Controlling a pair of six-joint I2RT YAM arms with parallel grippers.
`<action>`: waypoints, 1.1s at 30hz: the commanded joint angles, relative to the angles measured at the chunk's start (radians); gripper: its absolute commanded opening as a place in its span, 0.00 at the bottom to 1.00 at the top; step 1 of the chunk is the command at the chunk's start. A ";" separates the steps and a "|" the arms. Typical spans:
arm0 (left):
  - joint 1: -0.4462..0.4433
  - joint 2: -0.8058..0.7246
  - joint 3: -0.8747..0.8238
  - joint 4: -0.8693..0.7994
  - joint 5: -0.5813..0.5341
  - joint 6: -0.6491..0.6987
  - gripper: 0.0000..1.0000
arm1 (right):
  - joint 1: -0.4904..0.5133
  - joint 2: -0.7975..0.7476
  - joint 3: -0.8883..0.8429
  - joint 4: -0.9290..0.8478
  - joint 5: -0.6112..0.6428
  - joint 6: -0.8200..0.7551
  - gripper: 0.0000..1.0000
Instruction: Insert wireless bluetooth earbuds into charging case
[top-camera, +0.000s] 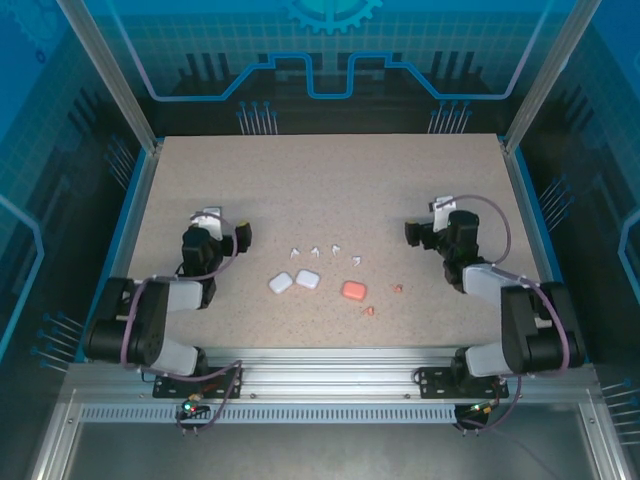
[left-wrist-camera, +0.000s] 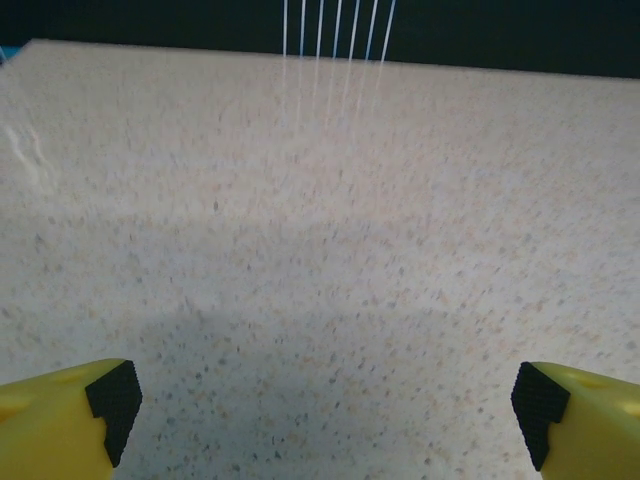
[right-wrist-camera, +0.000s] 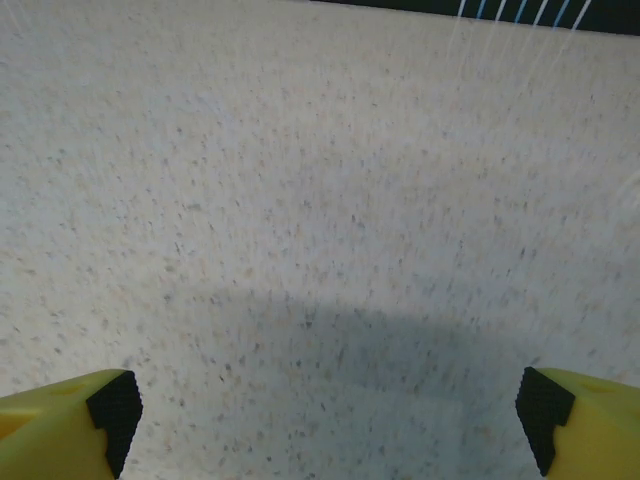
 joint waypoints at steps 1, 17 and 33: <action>0.004 -0.159 0.042 -0.151 0.021 0.010 0.99 | -0.015 -0.113 0.140 -0.351 -0.059 -0.035 1.00; -0.127 -0.435 0.092 -0.603 0.470 -0.729 0.98 | 0.363 -0.098 0.554 -1.178 -0.108 -0.067 1.00; -0.194 -0.780 -0.039 -0.876 0.344 -0.759 0.98 | 0.690 0.257 0.736 -1.455 0.055 -0.244 0.90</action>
